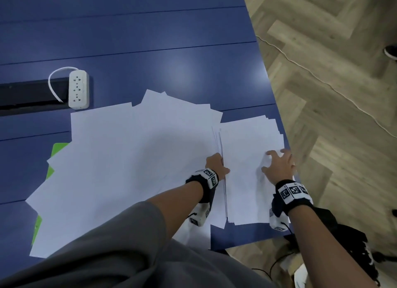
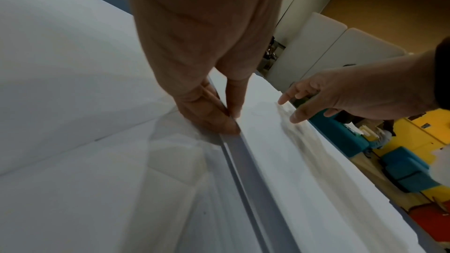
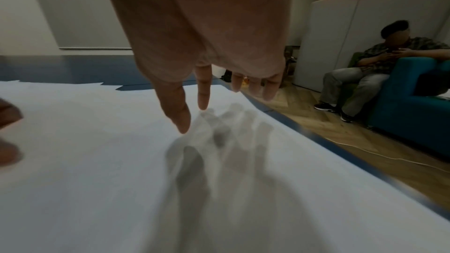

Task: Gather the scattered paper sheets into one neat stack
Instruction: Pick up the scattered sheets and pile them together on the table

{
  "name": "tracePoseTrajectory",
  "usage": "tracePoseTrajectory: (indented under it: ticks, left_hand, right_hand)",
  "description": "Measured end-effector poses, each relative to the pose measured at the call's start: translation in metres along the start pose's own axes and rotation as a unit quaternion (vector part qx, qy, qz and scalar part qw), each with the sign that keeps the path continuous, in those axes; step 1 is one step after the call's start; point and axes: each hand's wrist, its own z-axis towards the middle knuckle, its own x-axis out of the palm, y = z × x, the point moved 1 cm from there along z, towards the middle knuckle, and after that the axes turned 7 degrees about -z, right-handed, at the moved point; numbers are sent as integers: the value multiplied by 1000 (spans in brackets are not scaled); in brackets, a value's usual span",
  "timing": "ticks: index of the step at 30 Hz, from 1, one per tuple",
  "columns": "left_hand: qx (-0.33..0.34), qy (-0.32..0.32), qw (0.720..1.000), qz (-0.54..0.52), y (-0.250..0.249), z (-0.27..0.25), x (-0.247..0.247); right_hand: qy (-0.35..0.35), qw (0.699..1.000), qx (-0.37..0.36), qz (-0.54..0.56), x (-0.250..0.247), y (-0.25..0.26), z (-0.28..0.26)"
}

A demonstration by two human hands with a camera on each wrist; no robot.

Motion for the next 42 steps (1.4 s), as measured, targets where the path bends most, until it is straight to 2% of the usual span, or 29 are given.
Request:
tracePoseTrajectory:
  ticks: [2, 5, 7, 10, 13, 16, 21, 24, 28, 32, 42]
  left_hand:
    - [3, 5, 1000, 11, -2, 1, 0]
    - [-7, 26, 1000, -13, -6, -2, -2]
    - [-17, 69, 997, -22, -11, -8, -7]
    - [4, 95, 995, 40, -11, -14, -20]
    - [57, 60, 988, 132, -1, -21, -44]
    - [60, -6, 986, 156, 21, -28, -73]
    - [-8, -159, 960, 231, 59, -45, -123]
    - [-117, -184, 933, 286, 82, -58, -143]
    - [-225, -172, 933, 221, 107, -75, -149]
    - [-232, -161, 945, 166, 123, -72, -146]
    - [-228, -164, 944, 173, 122, -80, -148]
  right_hand:
    - [-7, 1000, -14, -24, 3, 11, -4]
    - [-27, 993, -101, 49, 9, 31, -11]
    - [1, 984, -158, 83, 17, 43, -16]
    - [60, 985, -155, 41, 28, 53, -23]
    - [64, 986, -149, -22, 34, 59, -26]
    - [55, 989, -134, -26, 36, 65, -28]
    - [34, 992, -114, -32, 42, 72, -30]
    - [29, 993, -107, -43, 46, 74, -30]
    - [27, 993, -100, -50, 51, 74, -29]
    - [31, 994, -95, -49, 53, 74, -29]
    - [38, 995, -79, -57, 55, 78, -31]
